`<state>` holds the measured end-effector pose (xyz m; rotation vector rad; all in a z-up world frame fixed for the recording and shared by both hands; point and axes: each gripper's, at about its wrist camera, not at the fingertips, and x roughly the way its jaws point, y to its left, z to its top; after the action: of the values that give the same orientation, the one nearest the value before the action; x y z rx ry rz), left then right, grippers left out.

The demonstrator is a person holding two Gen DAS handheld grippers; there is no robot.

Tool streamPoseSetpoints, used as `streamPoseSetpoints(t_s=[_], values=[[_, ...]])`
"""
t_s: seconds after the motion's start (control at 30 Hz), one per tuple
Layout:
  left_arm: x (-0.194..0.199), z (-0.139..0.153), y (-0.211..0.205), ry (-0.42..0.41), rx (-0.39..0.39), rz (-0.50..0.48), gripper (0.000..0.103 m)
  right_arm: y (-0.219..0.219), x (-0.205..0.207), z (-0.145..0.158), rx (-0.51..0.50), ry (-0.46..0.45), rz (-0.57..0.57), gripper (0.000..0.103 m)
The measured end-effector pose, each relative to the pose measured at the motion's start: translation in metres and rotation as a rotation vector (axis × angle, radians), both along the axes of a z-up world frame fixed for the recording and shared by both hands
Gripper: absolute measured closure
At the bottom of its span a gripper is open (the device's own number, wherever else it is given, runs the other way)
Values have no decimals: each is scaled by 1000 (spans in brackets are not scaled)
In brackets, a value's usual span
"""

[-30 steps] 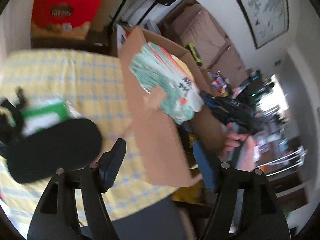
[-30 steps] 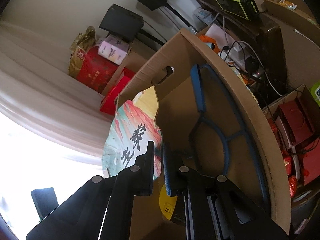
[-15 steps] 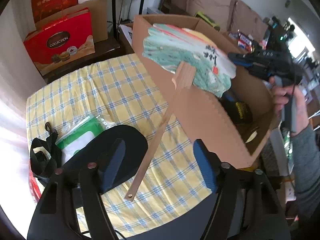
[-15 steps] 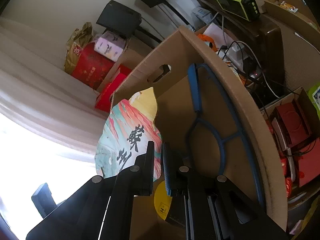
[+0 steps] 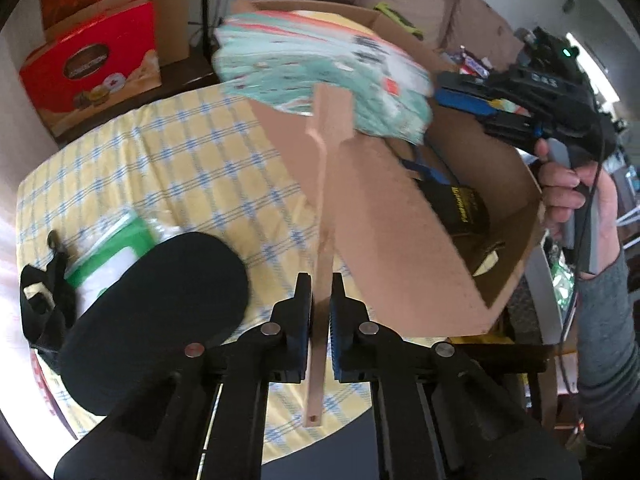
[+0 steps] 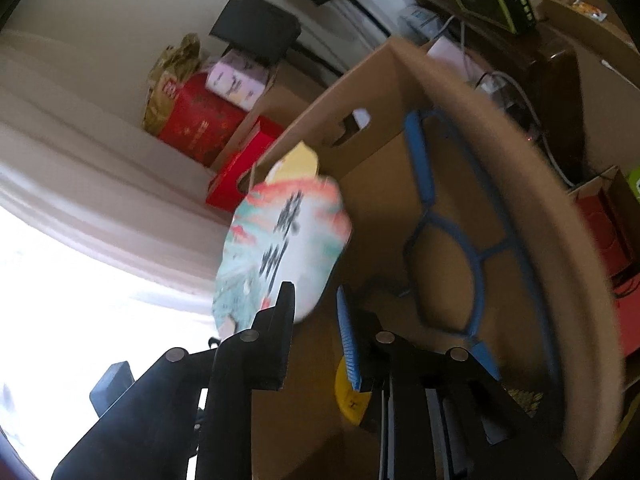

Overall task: Organize objects
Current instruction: 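Carry the fan over the cardboard box with the left tool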

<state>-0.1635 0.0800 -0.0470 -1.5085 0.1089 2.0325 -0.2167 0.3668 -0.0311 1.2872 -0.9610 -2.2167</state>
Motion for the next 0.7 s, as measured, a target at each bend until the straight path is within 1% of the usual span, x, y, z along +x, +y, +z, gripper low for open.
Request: streamPoseSetpoints(t_s=[0.13, 0.17, 0.27, 0.3, 0.33, 0.4, 0.5, 0.7], values=[[5, 3, 13, 8, -3, -18, 95, -21, -2, -8, -35, -33, 33, 80], [5, 3, 14, 7, 4, -17, 95, -24, -3, -10, -43, -40, 41, 79], [4, 5, 14, 7, 18, -6, 95, -36, -3, -10, -22, -32, 41, 76], [5, 5, 14, 4, 26, -3, 95, -37, -1, -10, -18, -24, 34, 79], [6, 7, 13, 4, 38, 3, 95, -37, 1, -9, -13, -16, 23, 83], [6, 10, 13, 2, 56, 6, 95, -35, 3, -7, -17, 8, 15, 86], [8, 18, 16, 4, 89, 5, 94, -28, 4, 0, -38, 29, 11, 88], [11, 41, 43, 56, 109, -24, 93, -6, 3, 23, -29, 66, -8, 88]])
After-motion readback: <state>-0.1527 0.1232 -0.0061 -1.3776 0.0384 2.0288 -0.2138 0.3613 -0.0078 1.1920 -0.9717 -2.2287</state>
